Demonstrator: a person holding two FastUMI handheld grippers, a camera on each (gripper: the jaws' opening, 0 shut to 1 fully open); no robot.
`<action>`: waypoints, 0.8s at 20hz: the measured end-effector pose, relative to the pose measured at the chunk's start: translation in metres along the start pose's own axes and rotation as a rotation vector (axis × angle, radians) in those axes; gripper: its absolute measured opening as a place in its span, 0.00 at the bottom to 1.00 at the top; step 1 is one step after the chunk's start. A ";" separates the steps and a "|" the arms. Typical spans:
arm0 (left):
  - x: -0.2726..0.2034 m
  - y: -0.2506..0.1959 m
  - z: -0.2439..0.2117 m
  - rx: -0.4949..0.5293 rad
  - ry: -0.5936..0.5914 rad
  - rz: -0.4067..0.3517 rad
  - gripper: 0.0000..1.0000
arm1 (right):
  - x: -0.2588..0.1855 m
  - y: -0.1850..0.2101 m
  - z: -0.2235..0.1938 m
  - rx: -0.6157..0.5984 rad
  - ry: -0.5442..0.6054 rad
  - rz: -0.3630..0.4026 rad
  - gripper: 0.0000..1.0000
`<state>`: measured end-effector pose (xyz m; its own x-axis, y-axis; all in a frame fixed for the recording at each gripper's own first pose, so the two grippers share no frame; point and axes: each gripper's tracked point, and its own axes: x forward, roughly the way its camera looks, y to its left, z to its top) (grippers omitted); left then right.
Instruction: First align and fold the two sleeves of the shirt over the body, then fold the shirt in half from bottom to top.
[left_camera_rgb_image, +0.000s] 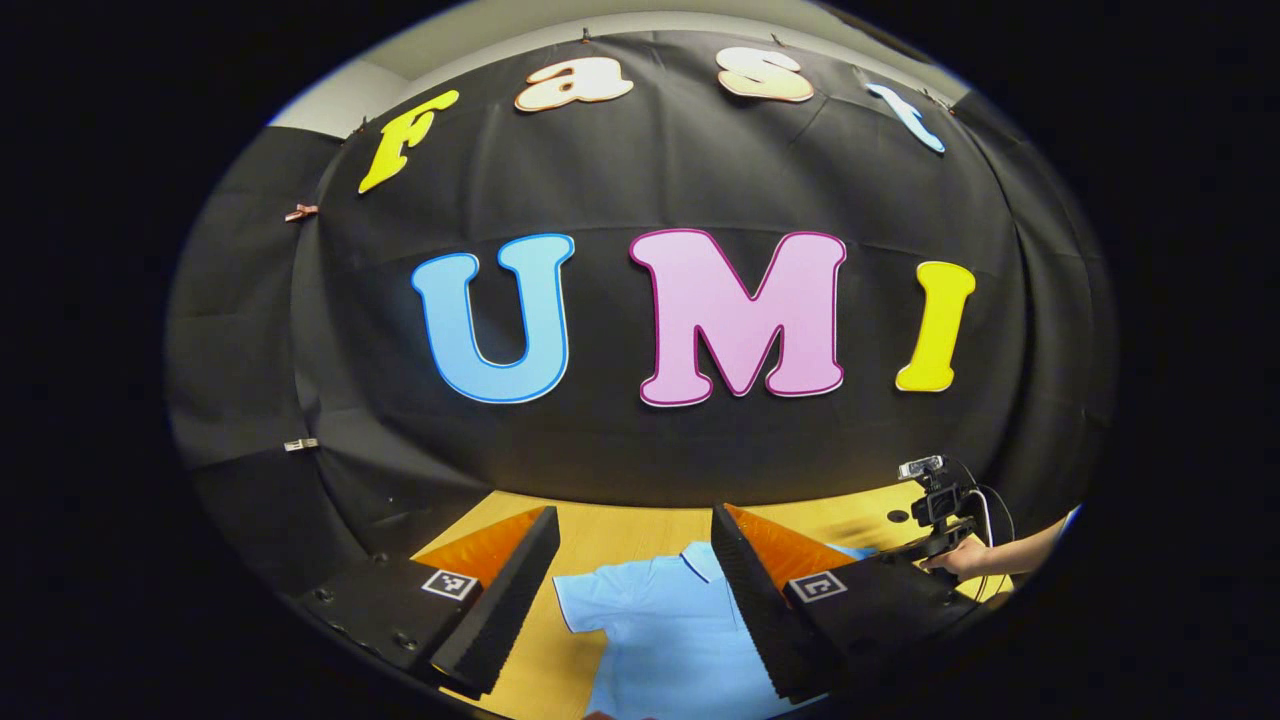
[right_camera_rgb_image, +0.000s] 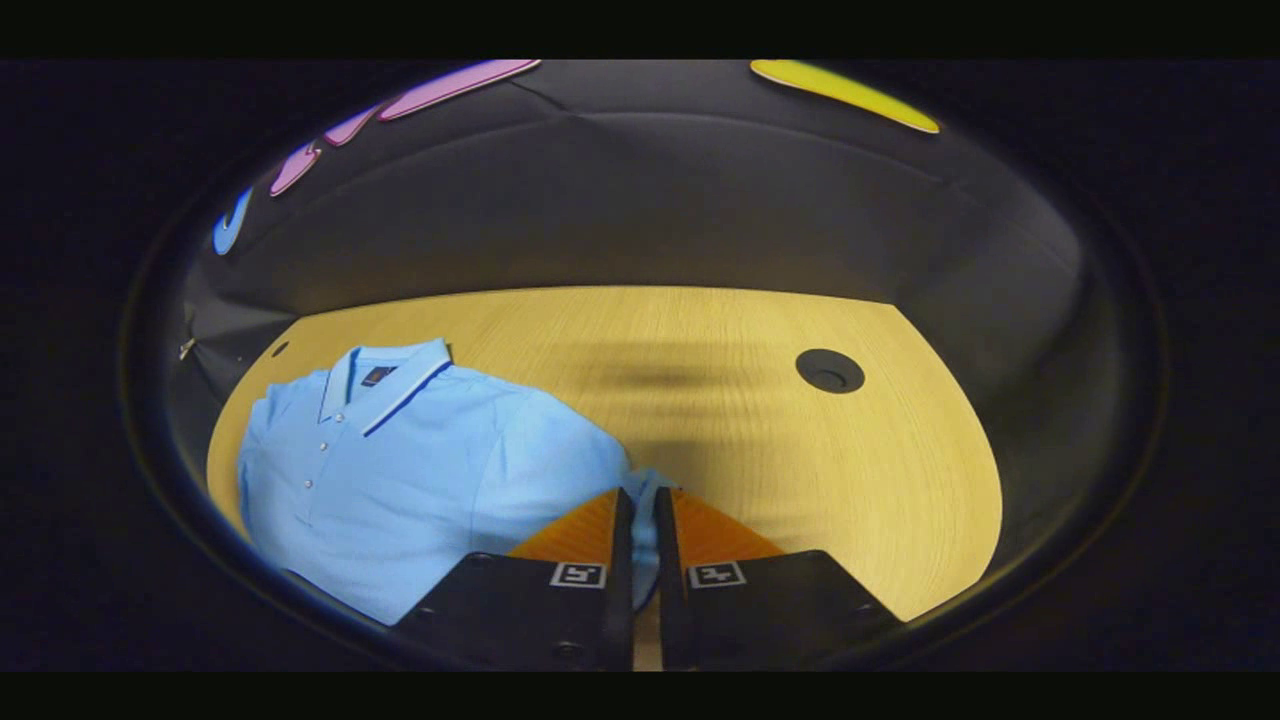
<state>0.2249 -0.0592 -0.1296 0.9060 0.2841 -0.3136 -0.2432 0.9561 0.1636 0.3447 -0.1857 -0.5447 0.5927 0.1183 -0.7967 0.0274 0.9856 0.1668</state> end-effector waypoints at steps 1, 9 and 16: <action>0.000 -0.001 -0.001 -0.002 0.000 0.000 0.97 | 0.000 0.004 0.000 0.017 0.001 0.022 0.14; 0.003 0.007 -0.014 -0.046 0.018 0.003 0.97 | -0.037 0.050 0.052 0.073 -0.122 0.145 0.14; 0.008 0.031 -0.031 -0.054 0.034 -0.009 0.97 | -0.027 0.138 0.020 0.043 -0.019 0.321 0.15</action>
<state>0.2139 -0.0252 -0.1562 0.8964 0.2765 -0.3465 -0.2539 0.9609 0.1102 0.3484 -0.0550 -0.4881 0.5917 0.4194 -0.6884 -0.1296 0.8924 0.4322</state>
